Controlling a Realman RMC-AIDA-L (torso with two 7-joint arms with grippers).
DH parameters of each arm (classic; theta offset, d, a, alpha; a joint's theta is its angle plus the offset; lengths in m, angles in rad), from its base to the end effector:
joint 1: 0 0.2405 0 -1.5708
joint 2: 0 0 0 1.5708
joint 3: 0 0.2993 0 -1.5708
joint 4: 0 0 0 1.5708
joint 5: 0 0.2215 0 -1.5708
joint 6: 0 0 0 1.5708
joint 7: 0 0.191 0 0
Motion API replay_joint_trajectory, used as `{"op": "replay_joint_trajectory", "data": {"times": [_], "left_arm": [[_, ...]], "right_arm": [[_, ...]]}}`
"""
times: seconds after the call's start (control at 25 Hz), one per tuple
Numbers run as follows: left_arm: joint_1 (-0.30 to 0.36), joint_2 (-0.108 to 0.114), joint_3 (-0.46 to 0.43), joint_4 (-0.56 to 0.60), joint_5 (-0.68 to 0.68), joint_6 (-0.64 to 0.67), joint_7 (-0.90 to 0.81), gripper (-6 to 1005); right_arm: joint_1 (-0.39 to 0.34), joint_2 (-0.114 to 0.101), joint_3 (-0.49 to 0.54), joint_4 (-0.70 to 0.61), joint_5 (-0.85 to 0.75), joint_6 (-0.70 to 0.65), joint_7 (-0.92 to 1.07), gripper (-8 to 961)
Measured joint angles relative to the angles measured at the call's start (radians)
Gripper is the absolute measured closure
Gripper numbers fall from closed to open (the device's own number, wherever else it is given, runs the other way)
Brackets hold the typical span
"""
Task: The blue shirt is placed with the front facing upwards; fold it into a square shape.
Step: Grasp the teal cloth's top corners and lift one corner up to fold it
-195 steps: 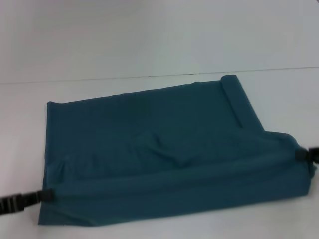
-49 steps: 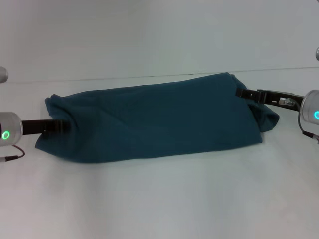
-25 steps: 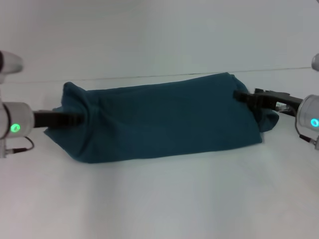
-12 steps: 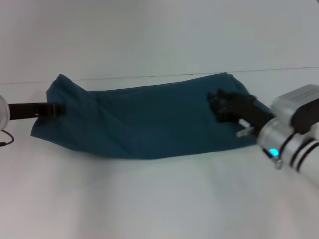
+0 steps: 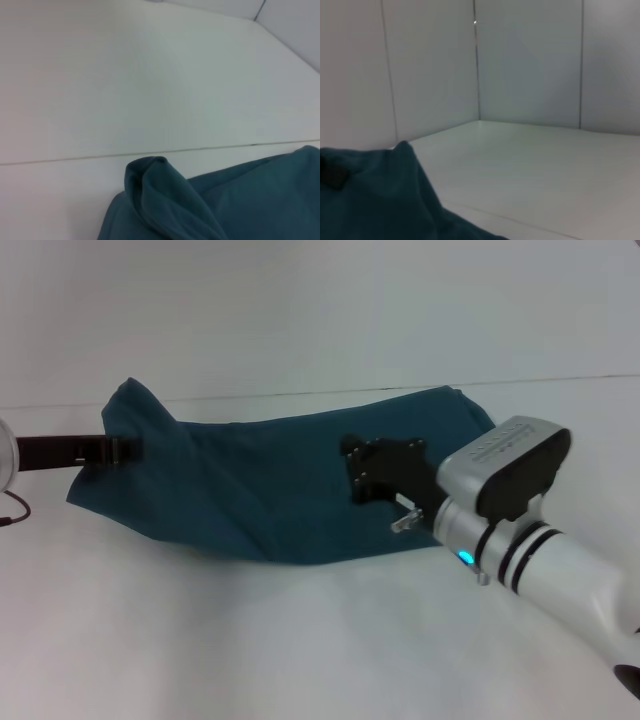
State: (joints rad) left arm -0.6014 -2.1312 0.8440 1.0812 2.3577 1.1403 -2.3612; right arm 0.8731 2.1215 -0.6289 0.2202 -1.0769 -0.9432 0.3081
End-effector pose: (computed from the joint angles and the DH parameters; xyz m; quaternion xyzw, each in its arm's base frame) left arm -0.2701 0.4727 -0.0120 -0.8227 -0.4592 -0.1280 0.3097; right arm 0.2398 0.4562 -0.1641 -0.8454 0.2256 0.2659 0.4045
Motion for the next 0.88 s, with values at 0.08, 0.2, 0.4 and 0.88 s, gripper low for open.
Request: {"op": "replay_joint_trajectory", "data": {"times": [0.08,0.2,0.4,0.88], "left_arm": [[0.006,-0.005,0.002,0.029,0.0,0.02,-0.01,937],[0.011,-0.013,0.0,0.077,0.0,0.047,-0.02,937],[0.016,-0.019,0.001,0.144,-0.001,0.077,-0.043,938],[0.012,-0.028,0.006,0.2,-0.008,0.117,-0.059,939]], "right_arm": [[0.017,0.0,0.013,0.023,-0.001,0.009,-0.016,931],[0.034,0.0,0.035,0.045,-0.032,0.022,-0.017,954],[0.057,0.0,0.181,0.08,-0.211,0.104,-0.02,954],[0.092,0.0,0.574,0.162,-0.664,0.352,-0.047,953]]}}
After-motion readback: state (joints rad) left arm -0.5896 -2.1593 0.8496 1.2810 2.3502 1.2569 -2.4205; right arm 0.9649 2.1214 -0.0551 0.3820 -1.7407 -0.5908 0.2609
